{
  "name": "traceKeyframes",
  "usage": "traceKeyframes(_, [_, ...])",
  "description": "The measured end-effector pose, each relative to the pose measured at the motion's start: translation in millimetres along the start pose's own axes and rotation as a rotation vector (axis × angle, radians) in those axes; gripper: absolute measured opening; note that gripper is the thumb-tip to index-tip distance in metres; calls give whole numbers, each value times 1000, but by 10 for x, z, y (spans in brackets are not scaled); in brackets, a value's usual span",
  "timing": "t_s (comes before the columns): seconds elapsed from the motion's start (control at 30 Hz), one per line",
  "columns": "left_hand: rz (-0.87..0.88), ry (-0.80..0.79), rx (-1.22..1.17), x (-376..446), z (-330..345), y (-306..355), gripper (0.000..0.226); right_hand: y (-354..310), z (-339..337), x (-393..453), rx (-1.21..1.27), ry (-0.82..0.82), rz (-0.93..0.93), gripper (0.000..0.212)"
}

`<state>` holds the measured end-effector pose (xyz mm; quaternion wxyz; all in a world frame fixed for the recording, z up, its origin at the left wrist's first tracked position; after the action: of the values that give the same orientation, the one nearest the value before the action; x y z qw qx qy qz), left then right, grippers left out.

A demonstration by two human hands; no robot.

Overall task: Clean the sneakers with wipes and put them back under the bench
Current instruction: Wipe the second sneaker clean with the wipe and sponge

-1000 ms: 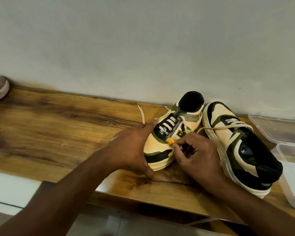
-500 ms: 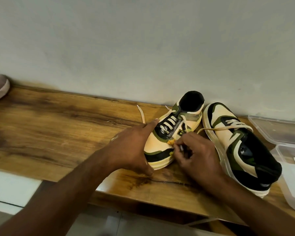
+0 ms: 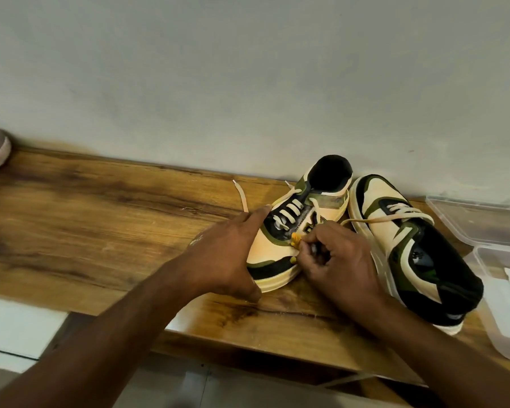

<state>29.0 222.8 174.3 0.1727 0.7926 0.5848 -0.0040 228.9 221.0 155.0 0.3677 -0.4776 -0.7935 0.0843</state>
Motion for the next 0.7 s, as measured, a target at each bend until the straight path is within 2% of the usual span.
traceKeyframes(0.13, [4, 25, -3, 7, 20, 31, 151, -241, 93, -112, 53, -32, 1, 13])
traceKeyframes(0.23, [26, 49, -41, 19, 21, 39, 148, -481, 192, -241, 117, -161, -141, 12])
traceKeyframes(0.33, [28, 37, -24, 30, 25, 43, 151, -406, 188, -256, 15, -240, -276, 7])
traceKeyframes(0.53, [-25, -6, 10, 10, 26, 55, 150, 70, -41, 2, -75, -16, -2, 15])
traceKeyframes(0.63, [-18, 22, 30, 15, 39, 53, 150, -36, 8, -2, -32, 17, 17, 15])
traceKeyframes(0.7, [-9, 39, 25, 14, 56, 54, 151, -200, 102, -76, 9, -45, -43, 15])
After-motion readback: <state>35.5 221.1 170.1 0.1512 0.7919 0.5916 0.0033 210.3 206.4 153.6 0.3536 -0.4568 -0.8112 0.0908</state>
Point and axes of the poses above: each hand's wrist, its own x-axis towards the middle knuckle, its own z-axis out of the palm, y = z × x, the point moved 4 cm from there along x, towards the middle knuckle, and after that the axes turned 1 degree about -z, right-handed, at the moved point
